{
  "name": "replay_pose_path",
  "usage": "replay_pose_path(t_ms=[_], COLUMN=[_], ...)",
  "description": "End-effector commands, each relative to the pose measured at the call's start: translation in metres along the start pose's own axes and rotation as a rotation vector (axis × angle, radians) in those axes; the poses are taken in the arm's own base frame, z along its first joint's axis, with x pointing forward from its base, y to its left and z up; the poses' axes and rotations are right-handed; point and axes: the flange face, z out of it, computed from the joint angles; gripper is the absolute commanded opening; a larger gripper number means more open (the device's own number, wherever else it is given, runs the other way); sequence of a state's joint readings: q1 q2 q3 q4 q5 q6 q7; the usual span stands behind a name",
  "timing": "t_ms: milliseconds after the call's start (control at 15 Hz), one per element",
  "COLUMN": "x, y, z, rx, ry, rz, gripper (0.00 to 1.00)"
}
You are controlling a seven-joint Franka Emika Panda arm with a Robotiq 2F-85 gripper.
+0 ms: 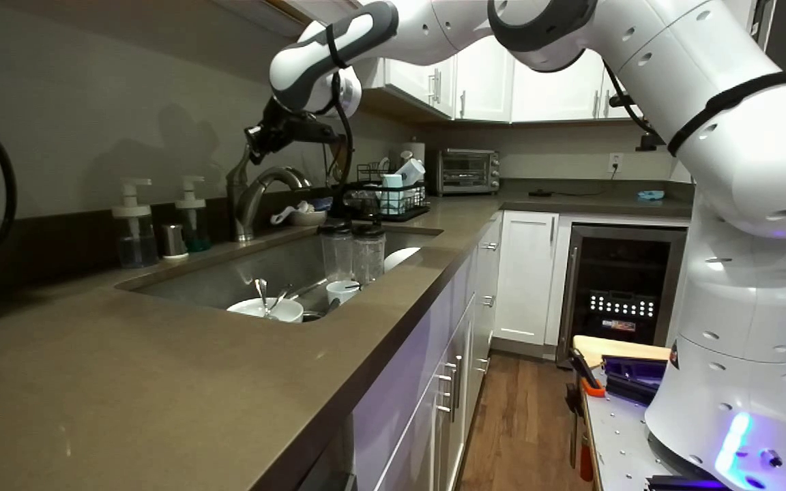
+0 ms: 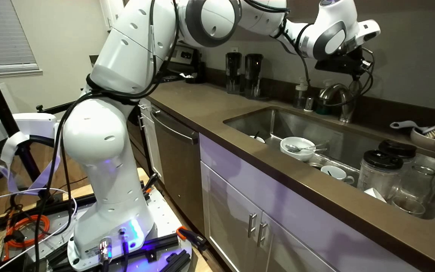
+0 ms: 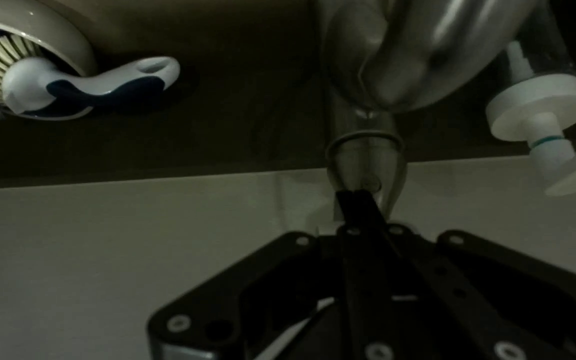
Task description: Open the tap
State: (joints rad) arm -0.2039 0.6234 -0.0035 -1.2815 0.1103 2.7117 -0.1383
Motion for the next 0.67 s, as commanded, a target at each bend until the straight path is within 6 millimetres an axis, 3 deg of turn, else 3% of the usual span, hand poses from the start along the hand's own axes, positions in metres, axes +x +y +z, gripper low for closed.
replay_pose_path(t_ms=[0, 333, 600], x=[0.026, 0.045, 0.044], y=[0.004, 0.01, 0.008], z=[-0.018, -0.036, -0.035], rx=[-0.036, -0.083, -0.172], ry=[0.125, 0.236, 0.169], rz=[0.046, 0.07, 0.046], gripper=[0.04, 0.03, 0.02])
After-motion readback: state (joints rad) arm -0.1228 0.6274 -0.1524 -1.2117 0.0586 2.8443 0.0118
